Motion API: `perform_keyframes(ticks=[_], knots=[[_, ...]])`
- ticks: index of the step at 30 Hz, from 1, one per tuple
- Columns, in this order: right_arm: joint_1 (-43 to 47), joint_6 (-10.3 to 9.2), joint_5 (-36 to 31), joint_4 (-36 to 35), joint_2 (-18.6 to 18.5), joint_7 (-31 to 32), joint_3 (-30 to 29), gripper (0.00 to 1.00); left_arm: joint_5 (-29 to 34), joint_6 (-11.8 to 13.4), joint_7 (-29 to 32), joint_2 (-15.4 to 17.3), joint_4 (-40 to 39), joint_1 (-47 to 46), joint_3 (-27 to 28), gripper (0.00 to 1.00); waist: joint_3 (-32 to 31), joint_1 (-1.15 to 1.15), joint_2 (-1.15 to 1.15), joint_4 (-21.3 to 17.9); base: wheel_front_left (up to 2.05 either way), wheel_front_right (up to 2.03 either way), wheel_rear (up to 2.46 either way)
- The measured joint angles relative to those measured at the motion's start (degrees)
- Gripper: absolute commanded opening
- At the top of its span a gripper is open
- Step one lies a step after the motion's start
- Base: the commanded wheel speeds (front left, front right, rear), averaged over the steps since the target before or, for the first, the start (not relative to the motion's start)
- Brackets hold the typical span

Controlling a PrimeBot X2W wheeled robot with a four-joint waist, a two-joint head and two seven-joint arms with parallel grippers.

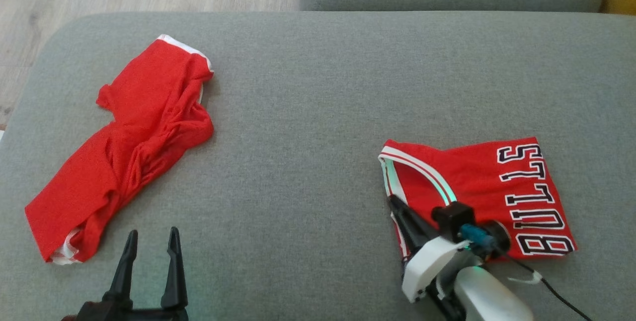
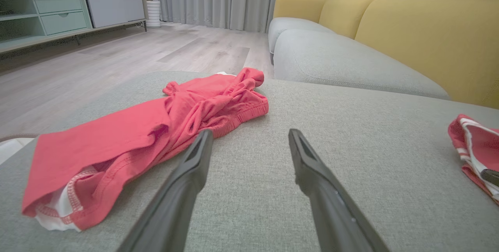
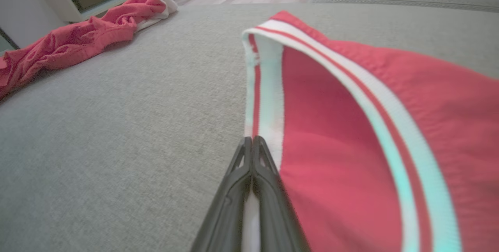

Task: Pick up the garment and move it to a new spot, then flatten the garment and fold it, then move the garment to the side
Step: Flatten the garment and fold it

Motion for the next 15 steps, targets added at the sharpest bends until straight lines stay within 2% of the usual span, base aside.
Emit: perform_keyframes(ticks=[3, 8, 11, 15], knots=[[-0.52, 0.0, 1.36, 0.97, -0.03, 0.0, 3.36, 0.0, -0.09, 0.02, 0.0, 0.0, 0.03, -0.07, 0.0, 1.0, -0.25, 0.0, 0.0, 0.08, 0.0, 0.0, 0.0], [-0.61, 0.0, 2.53, -0.05, -0.04, 0.0, 5.81, 0.0, -1.2, 0.59, 0.0, 0.0, 0.03, 0.03, 0.18, 1.0, -0.76, 0.0, 0.0, -1.05, 0.0, 0.0, 0.0], [-0.32, 0.0, 2.6, -4.04, -0.15, 0.0, 5.48, 0.0, -1.79, 0.87, 0.0, 0.0, 0.02, 0.21, 0.35, 1.0, -1.31, -0.01, 0.0, -2.26, 0.0, 0.0, 0.0], [1.93, 0.0, 0.63, -9.99, -0.15, -0.01, 1.63, 0.0, -2.47, 1.54, 0.0, -0.01, -0.43, 0.75, 0.9, 1.0, -2.05, -0.01, 0.0, -4.36, 0.0, 0.0, 0.0]])
